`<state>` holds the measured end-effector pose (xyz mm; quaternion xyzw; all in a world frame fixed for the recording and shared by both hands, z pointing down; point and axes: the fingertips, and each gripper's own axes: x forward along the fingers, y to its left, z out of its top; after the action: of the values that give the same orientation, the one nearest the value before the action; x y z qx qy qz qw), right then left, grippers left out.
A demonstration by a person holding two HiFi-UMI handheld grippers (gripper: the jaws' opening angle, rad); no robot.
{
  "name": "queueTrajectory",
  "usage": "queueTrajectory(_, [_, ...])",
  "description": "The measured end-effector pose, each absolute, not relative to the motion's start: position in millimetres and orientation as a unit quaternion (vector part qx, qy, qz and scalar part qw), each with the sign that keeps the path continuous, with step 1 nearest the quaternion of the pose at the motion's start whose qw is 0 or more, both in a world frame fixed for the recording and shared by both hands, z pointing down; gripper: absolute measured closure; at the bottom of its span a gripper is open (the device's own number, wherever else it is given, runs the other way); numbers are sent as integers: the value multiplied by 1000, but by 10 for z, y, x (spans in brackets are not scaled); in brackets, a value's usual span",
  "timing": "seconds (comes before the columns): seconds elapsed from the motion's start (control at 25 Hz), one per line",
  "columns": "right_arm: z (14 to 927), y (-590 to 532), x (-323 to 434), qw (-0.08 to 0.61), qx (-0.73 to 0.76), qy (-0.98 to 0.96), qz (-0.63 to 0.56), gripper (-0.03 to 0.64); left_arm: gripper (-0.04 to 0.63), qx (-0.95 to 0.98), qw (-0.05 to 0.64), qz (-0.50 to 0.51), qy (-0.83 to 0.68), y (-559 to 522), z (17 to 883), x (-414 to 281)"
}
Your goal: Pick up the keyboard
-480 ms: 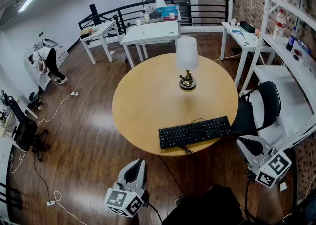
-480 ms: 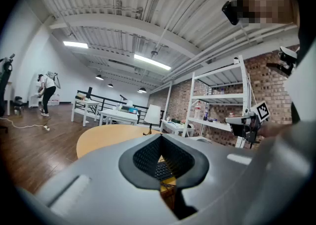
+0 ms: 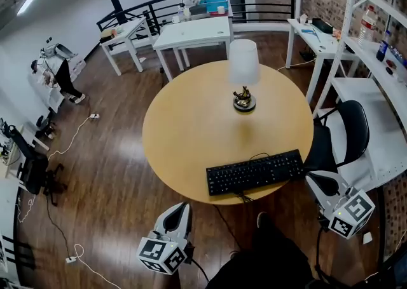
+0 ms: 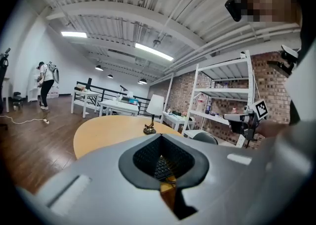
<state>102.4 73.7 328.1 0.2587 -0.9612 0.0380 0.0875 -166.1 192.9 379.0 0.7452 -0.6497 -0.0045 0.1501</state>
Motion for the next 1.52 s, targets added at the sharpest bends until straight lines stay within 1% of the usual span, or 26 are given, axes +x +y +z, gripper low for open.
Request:
queueTrajectory(0.04, [3320,633,1003,101,258,-960,26,614,595,746,149,0,-649,1839,3775,-1649])
queueTrajectory(0.16, [3457,364,900,128,233,-964,-2,614,564,753,146,25,-642,1544,3842,-1583])
queueTrajectory(0.24, [3474,142,863,122,215,-969,1,614,559,750,150,38,-643,1292,3899,-1568])
queueTrajectory(0.44, [3490,-473,887,119,191,-974,9,614,549,731,173,28,-660,709,3942,-1593])
queueTrajectory(0.6, [3587,-910,1023,98,190,-976,44,614,549,715,186,61,-671,343,4135,-1601])
queueTrajectory(0.72, [3620,-1161,1055,89,193,-975,62,614,545,715,206,56,-666,120,4289,-1625])
queueTrajectory(0.92, [3682,-1240,912,82,241,-964,78,614,545,723,247,54,-643,110,4684,-1962])
queueTrajectory(1.04, [3682,-1189,870,77,290,-949,101,614,536,740,250,57,-622,127,4797,-2195])
queueTrajectory(1.12, [3683,-1144,865,81,317,-939,107,614,535,746,257,56,-612,122,4865,-2348])
queueTrajectory(1.24, [3716,-1108,854,93,353,-925,105,614,535,745,285,57,-600,96,5058,-2559])
queueTrajectory(1.4, [3923,-1169,911,93,384,-908,137,614,535,780,317,50,-537,-22,5246,-2521])
queueTrajectory(1.48, [4152,-1217,972,99,389,-901,165,613,491,782,345,41,-517,-42,5337,-2464])
queueTrajectory(1.52, [4291,-1249,1009,106,390,-897,177,599,485,775,355,46,-521,-60,5406,-2478])
